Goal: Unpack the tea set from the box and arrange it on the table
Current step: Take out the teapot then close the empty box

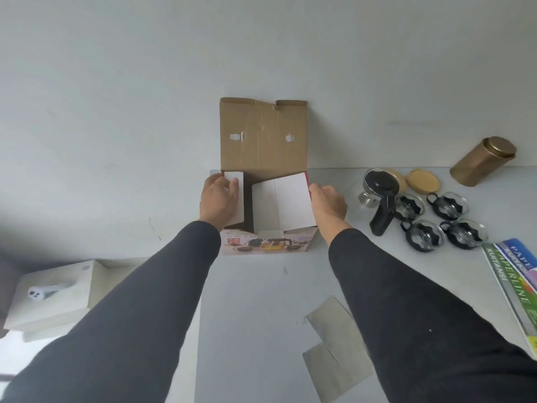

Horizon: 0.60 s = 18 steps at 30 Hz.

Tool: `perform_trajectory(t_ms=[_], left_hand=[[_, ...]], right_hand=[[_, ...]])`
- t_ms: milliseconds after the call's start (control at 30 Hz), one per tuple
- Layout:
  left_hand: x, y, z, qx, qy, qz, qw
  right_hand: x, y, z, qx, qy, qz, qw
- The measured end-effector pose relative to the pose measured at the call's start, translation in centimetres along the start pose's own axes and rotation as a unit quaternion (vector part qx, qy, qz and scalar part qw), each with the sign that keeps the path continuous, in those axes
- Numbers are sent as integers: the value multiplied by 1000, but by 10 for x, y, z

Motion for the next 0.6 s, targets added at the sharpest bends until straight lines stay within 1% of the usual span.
perform_trajectory(t_ms=[133, 233, 300, 367, 467, 600], left_hand=[[-29, 1, 9, 82, -57, -16, 995], [-49, 4, 12, 173, -110, -35, 978], [-60, 3, 14, 214, -146, -37, 965], [-68, 1, 18, 225, -164, -37, 960], [-76, -9, 23, 246, -159, -24, 956], [-72, -29, 31, 301, -117, 6, 946]], right_hand=[[-36, 24, -22, -49, 10, -48, 998], [-59, 39, -33, -98, 37, -70, 992], [-70, 43, -39, -127, 53, -72, 988], [-78, 45, -46, -153, 54, -66, 984], [-81, 40, -60, -204, 42, -47, 977], [-74, 22, -71, -255, 10, -3, 967]])
Point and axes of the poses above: each hand's wrist, its own x-axis away from the middle knuckle, its own y-axis out of the palm, z = x × y, the point moved 10 cm from there along -x, towards the middle knuckle, and after that the axes turned 5 degrees about -y, right-handed, at the moved point
